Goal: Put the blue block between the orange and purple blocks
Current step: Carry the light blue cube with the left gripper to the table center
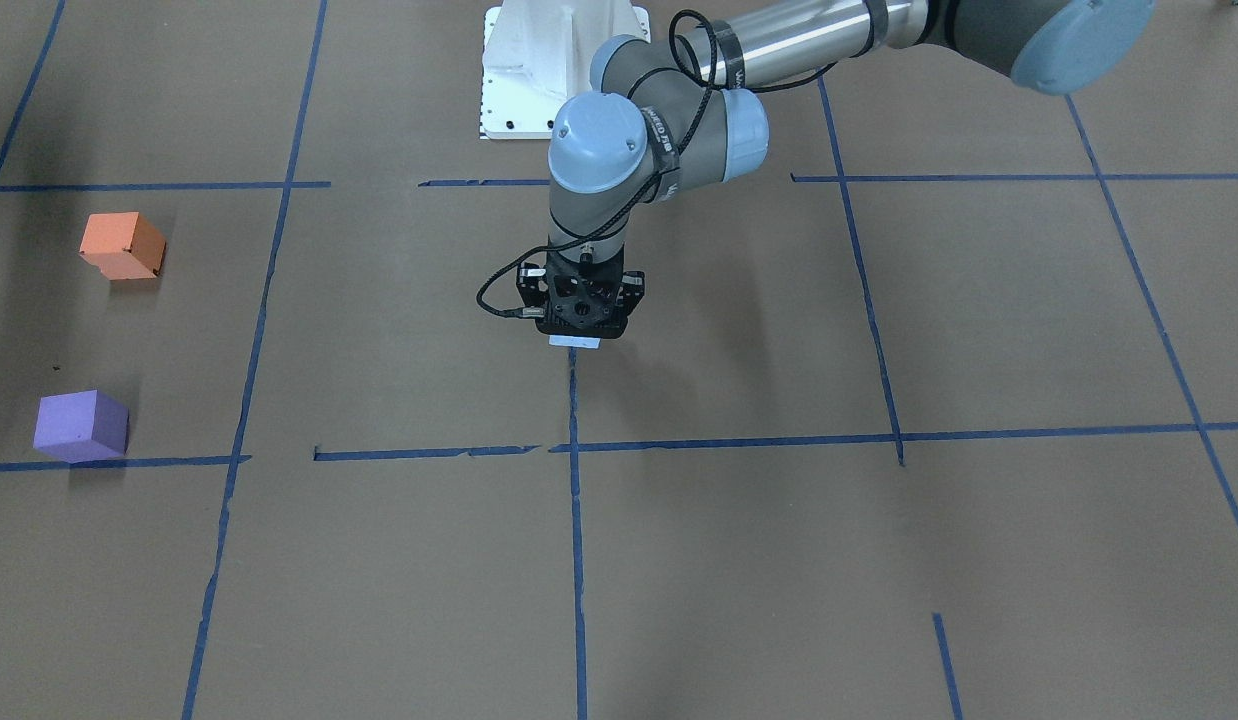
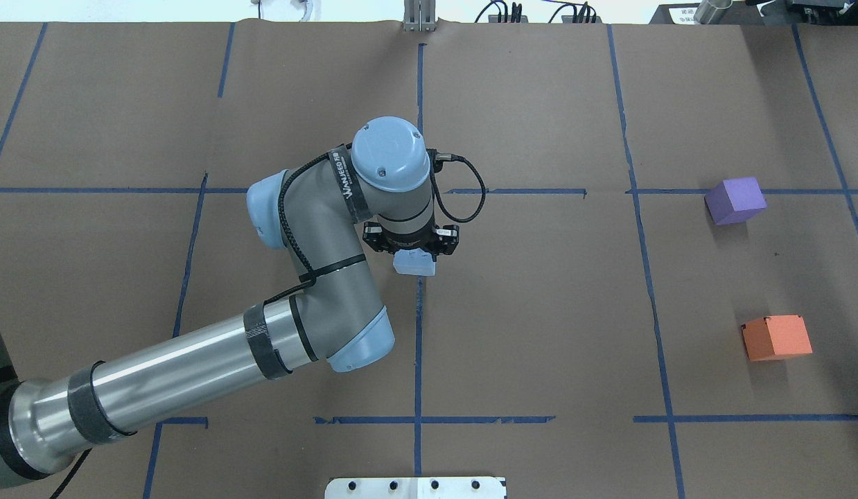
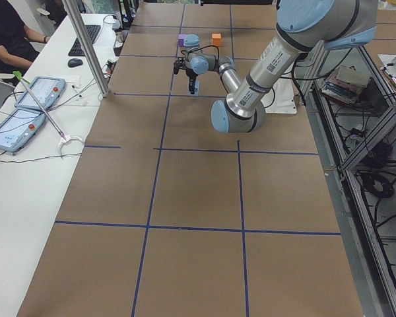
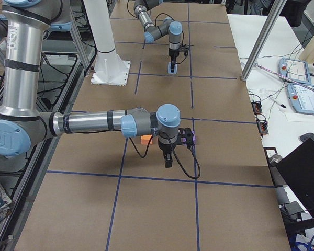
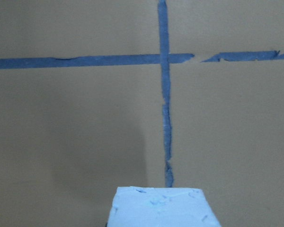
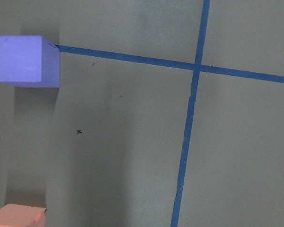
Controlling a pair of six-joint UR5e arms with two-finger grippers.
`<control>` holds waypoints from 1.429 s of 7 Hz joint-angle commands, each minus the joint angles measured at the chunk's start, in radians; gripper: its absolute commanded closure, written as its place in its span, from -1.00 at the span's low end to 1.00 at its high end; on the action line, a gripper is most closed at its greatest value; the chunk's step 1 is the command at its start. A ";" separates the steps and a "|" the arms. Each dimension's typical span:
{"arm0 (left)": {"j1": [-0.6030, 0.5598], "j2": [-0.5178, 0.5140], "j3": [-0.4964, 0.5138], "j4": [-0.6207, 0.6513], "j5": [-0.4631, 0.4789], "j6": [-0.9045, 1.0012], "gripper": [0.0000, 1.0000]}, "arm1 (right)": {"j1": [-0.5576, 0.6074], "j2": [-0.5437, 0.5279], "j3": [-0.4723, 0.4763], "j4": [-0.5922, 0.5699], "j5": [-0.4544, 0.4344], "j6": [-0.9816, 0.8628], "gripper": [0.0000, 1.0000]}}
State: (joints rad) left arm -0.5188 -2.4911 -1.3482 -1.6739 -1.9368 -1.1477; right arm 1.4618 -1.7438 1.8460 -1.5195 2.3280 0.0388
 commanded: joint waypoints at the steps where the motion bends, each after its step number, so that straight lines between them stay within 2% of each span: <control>1: 0.008 -0.035 0.072 -0.004 0.004 0.003 0.33 | -0.001 0.000 -0.002 0.025 0.017 0.001 -1.00; 3: 0.008 -0.034 0.078 -0.006 0.005 0.003 -0.27 | -0.001 0.001 0.001 0.028 0.019 0.001 -1.00; 4: 0.011 -0.032 0.080 -0.007 0.039 0.008 -0.65 | -0.001 0.004 0.015 0.038 0.019 0.006 -1.00; 5: 0.025 -0.029 0.080 -0.007 0.065 0.008 -0.86 | -0.023 0.006 0.015 0.064 0.019 0.012 -1.00; 6: 0.023 -0.029 0.074 -0.010 0.065 0.006 -0.99 | -0.047 0.013 0.019 0.097 0.019 0.038 -1.00; 7: 0.020 -0.028 0.023 -0.006 0.065 0.000 -0.99 | -0.098 0.026 0.022 0.187 0.025 0.134 -1.00; 8: 0.007 0.001 -0.079 0.003 0.065 -0.004 -0.99 | -0.156 0.047 0.022 0.294 0.028 0.306 -1.00; 9: -0.013 0.090 -0.220 0.002 0.064 -0.006 -1.00 | -0.222 0.053 0.038 0.380 0.030 0.489 -1.00; 10: -0.039 0.192 -0.362 0.005 0.061 -0.006 -1.00 | -0.278 0.084 0.061 0.396 0.028 0.627 -1.00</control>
State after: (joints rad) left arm -0.5308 -2.4065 -1.5473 -1.6719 -1.8734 -1.1523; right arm 1.2562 -1.6882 1.8838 -1.1781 2.3563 0.4794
